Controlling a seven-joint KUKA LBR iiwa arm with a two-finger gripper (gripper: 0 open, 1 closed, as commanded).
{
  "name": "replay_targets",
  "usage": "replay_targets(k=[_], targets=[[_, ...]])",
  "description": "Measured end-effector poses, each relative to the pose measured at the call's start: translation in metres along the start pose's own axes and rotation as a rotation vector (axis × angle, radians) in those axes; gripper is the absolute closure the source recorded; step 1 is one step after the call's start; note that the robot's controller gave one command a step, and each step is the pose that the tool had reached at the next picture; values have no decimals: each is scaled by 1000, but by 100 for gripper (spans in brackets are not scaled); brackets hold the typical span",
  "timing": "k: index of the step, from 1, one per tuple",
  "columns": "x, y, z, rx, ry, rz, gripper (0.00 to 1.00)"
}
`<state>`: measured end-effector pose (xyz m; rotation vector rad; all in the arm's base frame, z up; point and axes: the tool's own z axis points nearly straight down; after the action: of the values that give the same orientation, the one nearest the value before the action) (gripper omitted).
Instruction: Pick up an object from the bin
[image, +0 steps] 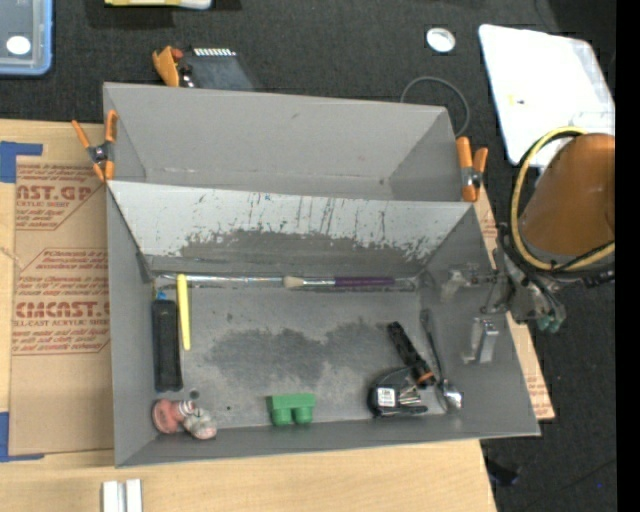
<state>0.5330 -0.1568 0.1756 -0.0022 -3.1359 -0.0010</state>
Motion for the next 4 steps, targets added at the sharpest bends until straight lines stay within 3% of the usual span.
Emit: replay_targets(k=[1,2,3,4], targets=[[-2,1,-5,1,-8,-2,0],[37,15,74,-1,-8,162,0],[33,12,84,1,-9,145,0],[31,16,77,-2,-5,385,0]])
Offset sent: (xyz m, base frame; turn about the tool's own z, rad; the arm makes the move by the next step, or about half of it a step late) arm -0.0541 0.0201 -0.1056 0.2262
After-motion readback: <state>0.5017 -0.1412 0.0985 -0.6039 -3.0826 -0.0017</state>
